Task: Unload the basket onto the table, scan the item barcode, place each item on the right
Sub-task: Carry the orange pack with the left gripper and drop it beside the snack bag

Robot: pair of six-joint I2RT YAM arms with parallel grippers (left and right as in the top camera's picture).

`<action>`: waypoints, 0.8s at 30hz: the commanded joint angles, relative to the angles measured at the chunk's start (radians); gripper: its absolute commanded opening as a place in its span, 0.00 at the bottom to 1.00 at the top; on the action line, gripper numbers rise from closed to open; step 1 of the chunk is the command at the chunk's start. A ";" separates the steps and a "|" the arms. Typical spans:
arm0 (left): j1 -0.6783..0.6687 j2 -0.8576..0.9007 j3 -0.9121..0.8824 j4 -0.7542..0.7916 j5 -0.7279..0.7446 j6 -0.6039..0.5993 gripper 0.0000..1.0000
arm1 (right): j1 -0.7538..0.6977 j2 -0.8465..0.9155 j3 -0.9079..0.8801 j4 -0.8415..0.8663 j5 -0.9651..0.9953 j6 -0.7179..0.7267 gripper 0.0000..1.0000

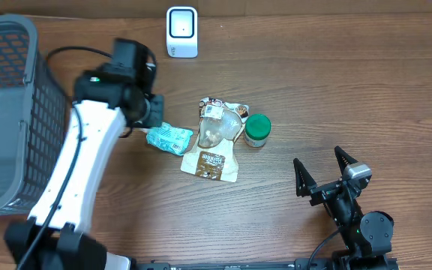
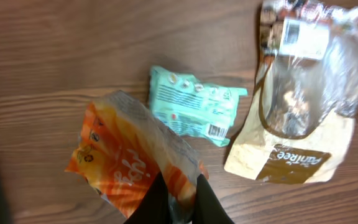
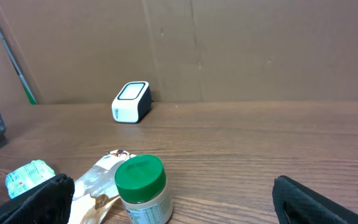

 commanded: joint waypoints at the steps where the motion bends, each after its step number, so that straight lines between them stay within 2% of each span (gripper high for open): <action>1: -0.026 0.028 -0.055 0.060 -0.006 -0.013 0.04 | -0.006 -0.012 -0.010 0.005 -0.005 -0.001 1.00; 5: -0.061 0.075 -0.101 0.186 -0.005 -0.020 0.04 | -0.006 -0.012 -0.010 0.005 -0.005 -0.001 1.00; 14: -0.162 0.211 -0.145 0.432 -0.004 -0.124 0.04 | -0.006 -0.012 -0.010 0.006 -0.005 -0.001 1.00; 18: -0.200 0.277 -0.145 0.488 -0.023 -0.134 0.04 | -0.006 -0.012 -0.010 0.005 -0.005 -0.001 1.00; 21: -0.219 0.307 -0.145 0.484 -0.086 -0.206 0.04 | -0.006 -0.012 -0.010 0.005 -0.005 -0.001 1.00; 24: -0.220 0.319 -0.145 0.491 -0.088 -0.222 0.04 | -0.006 -0.012 -0.010 0.005 -0.005 -0.001 1.00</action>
